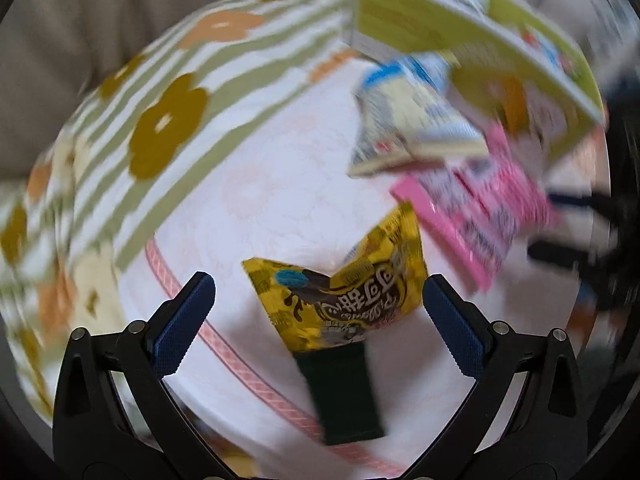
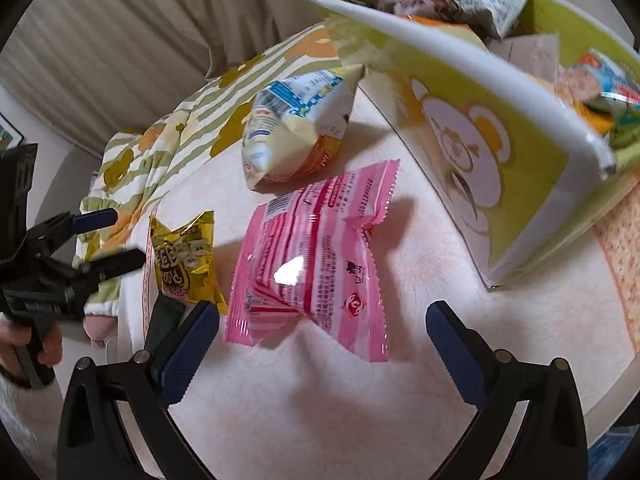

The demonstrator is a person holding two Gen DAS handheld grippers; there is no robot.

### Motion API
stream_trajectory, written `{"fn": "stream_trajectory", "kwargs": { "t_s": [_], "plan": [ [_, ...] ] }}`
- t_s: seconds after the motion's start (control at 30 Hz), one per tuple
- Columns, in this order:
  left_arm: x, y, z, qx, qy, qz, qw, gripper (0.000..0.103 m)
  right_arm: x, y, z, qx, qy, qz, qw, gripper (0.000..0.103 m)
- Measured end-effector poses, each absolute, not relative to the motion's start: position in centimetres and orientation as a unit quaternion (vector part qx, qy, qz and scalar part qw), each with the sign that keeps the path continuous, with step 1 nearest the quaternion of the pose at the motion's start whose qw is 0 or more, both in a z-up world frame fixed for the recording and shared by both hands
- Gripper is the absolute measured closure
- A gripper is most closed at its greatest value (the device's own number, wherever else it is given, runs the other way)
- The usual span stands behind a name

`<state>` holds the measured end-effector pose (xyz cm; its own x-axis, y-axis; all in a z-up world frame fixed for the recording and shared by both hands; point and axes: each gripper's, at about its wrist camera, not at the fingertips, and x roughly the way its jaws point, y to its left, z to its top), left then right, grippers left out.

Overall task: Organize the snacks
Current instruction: 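Grasp the yellow-gold packet with the left tool while the right tool grasps the pink striped bag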

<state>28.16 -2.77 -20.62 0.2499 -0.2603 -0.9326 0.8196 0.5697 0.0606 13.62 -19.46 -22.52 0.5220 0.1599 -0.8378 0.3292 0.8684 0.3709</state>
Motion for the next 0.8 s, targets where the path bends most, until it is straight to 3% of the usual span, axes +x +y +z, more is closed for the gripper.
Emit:
{"fn": "stream_trajectory", "kwargs": {
  "t_s": [0.27, 0.53, 0.73, 0.8],
  "plan": [
    [25.9, -5.9, -23.4, 0.432, 0.448, -0.433, 0.652, 0.0, 14.1, -19.0, -23.6, 0.267, 0.469, -0.055, 0.84, 0.0],
    [26.2, -6.9, -26.0, 0.46, 0.439, -0.45, 0.627, 0.001, 15.1, -18.3, -23.9, 0.26, 0.444, -0.072, 0.855, 0.0],
    [25.5, -6.9, -26.6, 0.458, 0.436, -0.469, 0.616, 0.019, 16.1, -18.4, -24.5, 0.251, 0.438, -0.08, 0.86, 0.0],
    [25.2, -6.9, -26.6, 0.457, 0.442, -0.475, 0.609, 0.036, 16.1, -18.4, -24.5, 0.248, 0.437, -0.081, 0.861, 0.0]
  ]
}}
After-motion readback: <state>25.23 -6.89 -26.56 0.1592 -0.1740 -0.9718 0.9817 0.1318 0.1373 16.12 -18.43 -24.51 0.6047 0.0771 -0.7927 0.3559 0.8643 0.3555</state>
